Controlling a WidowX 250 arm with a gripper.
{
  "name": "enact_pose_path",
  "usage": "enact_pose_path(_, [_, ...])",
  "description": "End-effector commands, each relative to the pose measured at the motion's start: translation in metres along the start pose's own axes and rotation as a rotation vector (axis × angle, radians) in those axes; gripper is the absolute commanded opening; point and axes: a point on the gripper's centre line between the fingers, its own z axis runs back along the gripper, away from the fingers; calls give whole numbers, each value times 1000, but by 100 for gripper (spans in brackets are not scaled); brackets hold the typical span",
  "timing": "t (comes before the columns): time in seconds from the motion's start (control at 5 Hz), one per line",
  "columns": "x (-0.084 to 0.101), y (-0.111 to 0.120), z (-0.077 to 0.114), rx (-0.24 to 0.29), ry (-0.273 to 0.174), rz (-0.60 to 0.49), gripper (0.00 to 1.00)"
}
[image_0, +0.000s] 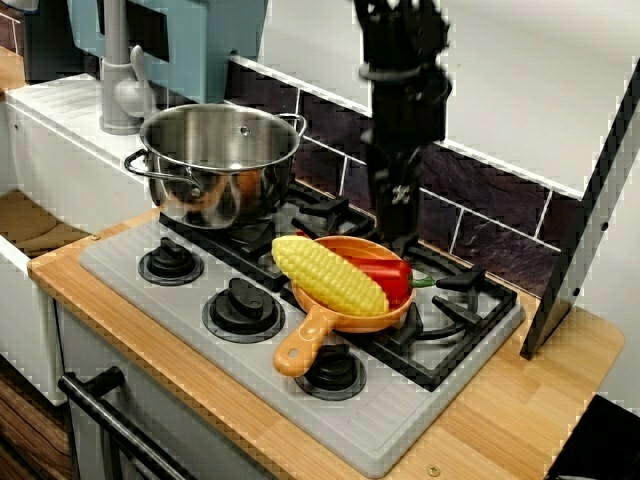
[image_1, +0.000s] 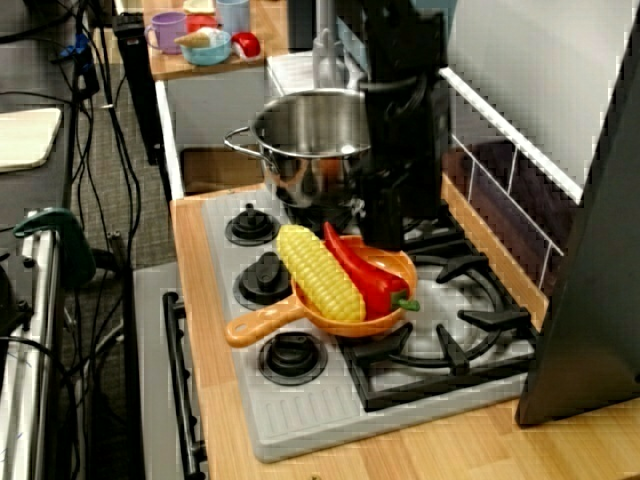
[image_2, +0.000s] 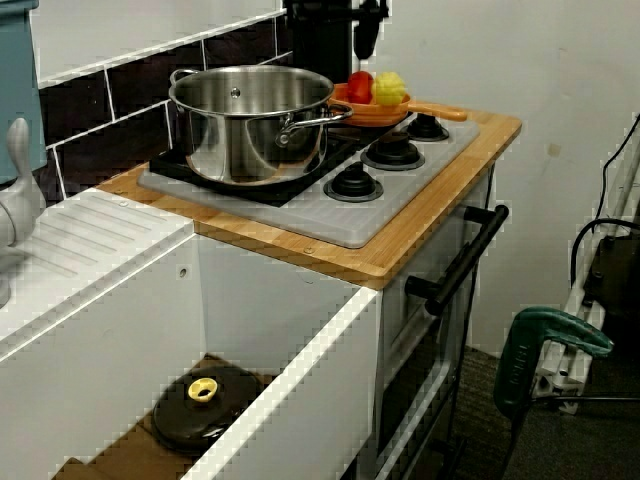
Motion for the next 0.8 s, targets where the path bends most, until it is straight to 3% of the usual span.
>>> enact_pose_path(0.0, [7, -4, 32, 42, -62, 26, 100])
enact_pose_path(0.2, [0, -11, 36, 142, -28, 156, 100])
enact_pose_path(0.4, [-11, -16, 42, 216, 109, 394, 100])
enact_pose_path(0.6, [-14, -20, 53, 255, 127, 591, 100])
